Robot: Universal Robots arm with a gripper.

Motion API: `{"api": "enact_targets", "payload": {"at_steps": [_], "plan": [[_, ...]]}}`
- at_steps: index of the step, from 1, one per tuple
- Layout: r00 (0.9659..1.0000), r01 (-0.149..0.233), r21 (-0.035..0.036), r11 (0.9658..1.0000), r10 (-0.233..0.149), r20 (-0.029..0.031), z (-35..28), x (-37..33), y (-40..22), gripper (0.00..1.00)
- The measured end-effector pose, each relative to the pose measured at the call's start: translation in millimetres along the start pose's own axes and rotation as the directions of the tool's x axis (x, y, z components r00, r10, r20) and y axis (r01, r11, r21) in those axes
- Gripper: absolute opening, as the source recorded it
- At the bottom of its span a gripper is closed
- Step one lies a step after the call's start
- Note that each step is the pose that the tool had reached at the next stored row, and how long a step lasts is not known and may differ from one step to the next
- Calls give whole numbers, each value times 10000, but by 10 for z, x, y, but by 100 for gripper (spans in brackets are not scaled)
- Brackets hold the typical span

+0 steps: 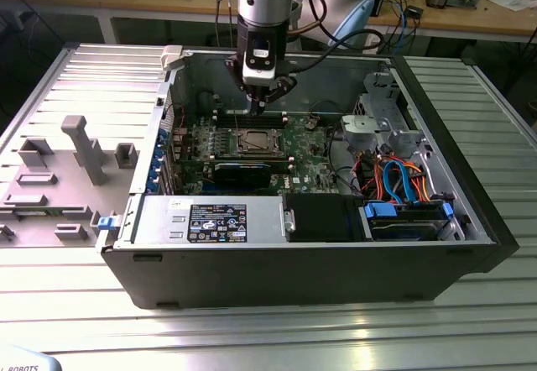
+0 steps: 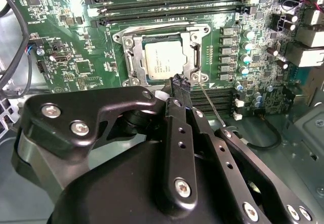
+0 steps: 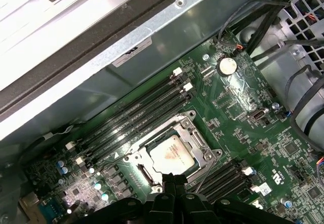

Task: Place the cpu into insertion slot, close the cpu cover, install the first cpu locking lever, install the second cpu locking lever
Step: 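Install the first cpu locking lever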

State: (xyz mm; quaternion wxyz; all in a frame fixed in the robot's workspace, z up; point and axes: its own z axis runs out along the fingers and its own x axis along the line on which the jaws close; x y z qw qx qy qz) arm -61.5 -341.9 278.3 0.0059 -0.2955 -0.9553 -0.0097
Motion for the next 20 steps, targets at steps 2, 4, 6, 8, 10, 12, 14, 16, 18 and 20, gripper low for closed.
{"api": "enact_targets", "payload": {"at_steps": [2,4,6,8,10,12,14,16,18,20], "plan": [[10000,41,1,10000,-41,-1,0,0,0,11],[10000,74,1,10000,-74,-1,0,0,0,11],[9999,112,2,9999,-112,-2,0,0,0,11],[9999,150,3,9999,-150,-3,0,0,0,11],[9998,196,4,9998,-196,-3,0,0,0,11],[9997,226,4,9997,-226,-3,0,0,0,11],[9996,265,4,9996,-265,-4,0,0,0,11],[9995,306,6,9995,-306,-5,0,0,0,11],[9994,341,5,9994,-341,-5,0,0,0,11],[9992,389,7,9992,-389,-6,0,0,0,11]]}}
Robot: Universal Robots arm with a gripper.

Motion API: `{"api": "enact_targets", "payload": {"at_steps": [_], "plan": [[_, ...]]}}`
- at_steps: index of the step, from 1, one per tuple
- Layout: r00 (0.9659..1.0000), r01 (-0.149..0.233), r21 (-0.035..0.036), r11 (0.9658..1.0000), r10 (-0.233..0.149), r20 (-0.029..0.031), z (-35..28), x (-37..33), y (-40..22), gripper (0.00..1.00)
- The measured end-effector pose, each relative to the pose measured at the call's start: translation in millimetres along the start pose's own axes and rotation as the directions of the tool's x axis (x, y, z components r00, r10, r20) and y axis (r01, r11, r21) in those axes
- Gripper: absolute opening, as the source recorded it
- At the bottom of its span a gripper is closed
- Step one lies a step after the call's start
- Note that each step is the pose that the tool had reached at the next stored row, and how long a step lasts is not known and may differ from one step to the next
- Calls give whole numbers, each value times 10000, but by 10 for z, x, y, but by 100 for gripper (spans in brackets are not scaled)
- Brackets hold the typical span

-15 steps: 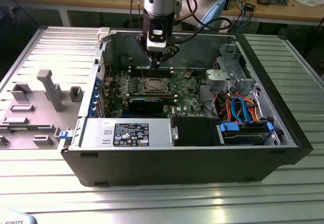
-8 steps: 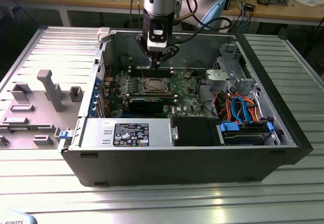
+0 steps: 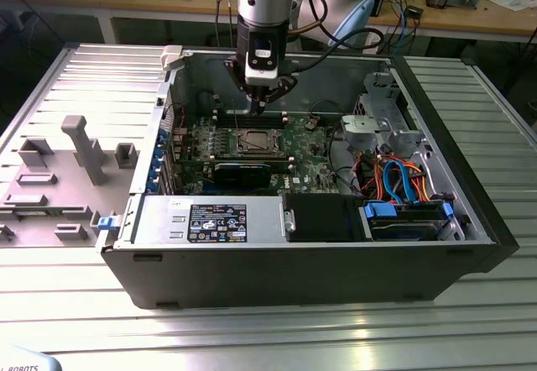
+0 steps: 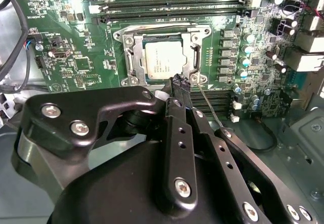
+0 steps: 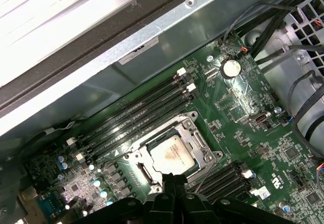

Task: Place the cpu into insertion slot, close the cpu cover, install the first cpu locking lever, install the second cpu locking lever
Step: 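Install the first cpu locking lever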

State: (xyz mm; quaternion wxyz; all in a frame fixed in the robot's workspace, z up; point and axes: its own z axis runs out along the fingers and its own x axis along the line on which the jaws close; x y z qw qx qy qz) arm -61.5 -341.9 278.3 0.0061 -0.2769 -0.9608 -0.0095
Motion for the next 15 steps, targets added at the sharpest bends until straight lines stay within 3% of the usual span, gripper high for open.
{"api": "enact_targets", "payload": {"at_steps": [15], "plan": [[9996,294,5,9996,-294,-5,0,0,0,11]]}}
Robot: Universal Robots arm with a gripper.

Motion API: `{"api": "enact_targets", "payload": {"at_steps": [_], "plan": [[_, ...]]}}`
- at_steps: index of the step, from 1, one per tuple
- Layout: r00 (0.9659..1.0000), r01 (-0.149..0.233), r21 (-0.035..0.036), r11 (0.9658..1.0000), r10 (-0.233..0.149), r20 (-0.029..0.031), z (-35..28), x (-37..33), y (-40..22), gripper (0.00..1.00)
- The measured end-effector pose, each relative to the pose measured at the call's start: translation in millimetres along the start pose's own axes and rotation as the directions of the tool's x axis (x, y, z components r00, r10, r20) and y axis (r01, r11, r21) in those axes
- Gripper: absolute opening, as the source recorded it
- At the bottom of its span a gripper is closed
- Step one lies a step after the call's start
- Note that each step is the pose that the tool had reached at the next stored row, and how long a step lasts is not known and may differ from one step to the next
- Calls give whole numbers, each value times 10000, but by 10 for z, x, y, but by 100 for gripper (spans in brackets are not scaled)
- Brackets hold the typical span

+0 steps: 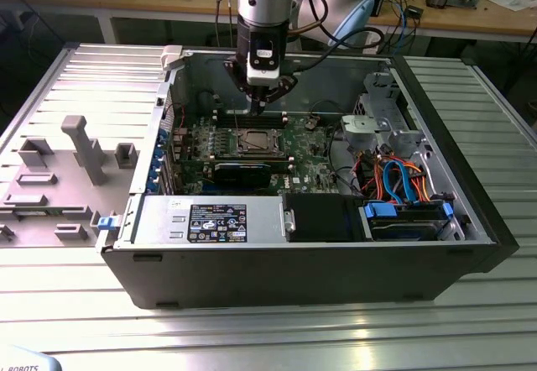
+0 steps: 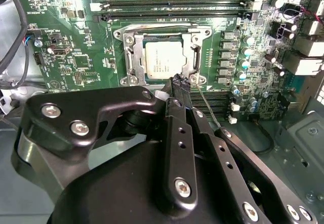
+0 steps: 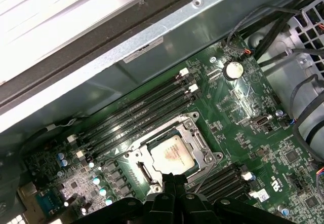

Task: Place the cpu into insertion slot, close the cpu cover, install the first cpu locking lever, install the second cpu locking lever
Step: 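Install the first cpu locking lever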

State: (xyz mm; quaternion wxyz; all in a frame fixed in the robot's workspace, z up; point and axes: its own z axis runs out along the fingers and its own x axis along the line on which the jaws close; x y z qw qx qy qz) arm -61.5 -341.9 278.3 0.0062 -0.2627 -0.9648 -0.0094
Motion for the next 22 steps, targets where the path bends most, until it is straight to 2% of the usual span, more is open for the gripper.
{"api": "enact_targets", "payload": {"at_steps": [8,11,13,17,19,22], "plan": [[9999,155,3,9999,-155,-2,0,1,0,11],[9991,417,7,9991,-417,-7,1,2,-1,11],[9945,1052,15,9945,-1052,-16,7,2,-2,11],[9873,1587,-1,9873,-1587,37,16,0,-5,11],[9833,1819,-21,9833,-1819,86,19,0,-4,11],[9751,2210,-58,9752,-2209,205,22,0,-5,11]]}}
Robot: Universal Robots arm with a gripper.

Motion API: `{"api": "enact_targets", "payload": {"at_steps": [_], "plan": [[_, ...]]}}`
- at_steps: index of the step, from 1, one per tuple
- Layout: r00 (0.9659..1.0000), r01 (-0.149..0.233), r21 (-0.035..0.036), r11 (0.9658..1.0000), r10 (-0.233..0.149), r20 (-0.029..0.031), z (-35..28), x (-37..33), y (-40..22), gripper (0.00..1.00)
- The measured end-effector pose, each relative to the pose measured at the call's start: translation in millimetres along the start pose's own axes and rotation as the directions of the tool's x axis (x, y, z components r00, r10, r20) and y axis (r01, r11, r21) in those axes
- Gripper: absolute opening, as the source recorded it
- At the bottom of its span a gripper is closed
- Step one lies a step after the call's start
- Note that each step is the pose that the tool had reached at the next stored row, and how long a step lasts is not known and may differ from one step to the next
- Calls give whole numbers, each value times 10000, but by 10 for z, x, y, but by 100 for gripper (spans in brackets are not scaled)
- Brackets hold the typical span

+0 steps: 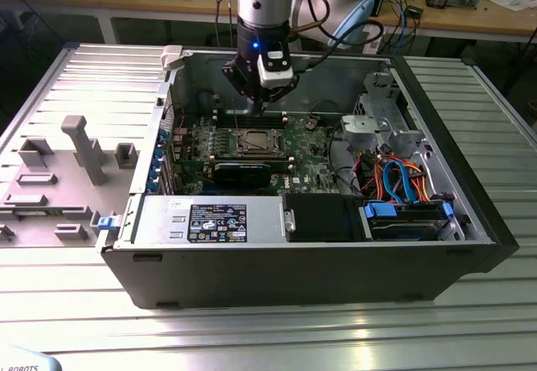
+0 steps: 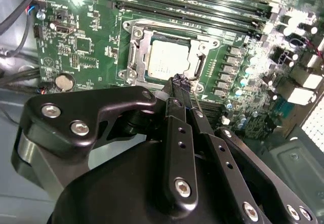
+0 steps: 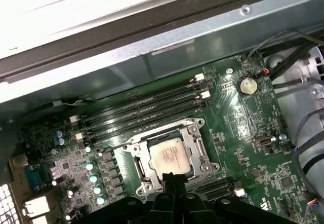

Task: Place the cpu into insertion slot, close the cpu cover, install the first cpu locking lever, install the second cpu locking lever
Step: 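Install the first cpu locking lever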

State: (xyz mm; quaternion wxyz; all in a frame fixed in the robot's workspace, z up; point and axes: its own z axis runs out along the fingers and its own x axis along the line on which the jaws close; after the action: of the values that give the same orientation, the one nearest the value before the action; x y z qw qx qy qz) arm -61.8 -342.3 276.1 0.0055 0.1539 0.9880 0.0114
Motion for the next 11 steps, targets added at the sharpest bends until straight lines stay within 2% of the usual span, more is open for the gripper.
{"api": "enact_targets", "payload": {"at_steps": [3,9,11], "plan": [[9993,353,-29,9994,-353,83,3,0,-1,11],[9961,876,-53,9961,-876,148,5,0,-1,11],[9921,1241,-67,9923,-1239,186,7,0,-1,11]]}}
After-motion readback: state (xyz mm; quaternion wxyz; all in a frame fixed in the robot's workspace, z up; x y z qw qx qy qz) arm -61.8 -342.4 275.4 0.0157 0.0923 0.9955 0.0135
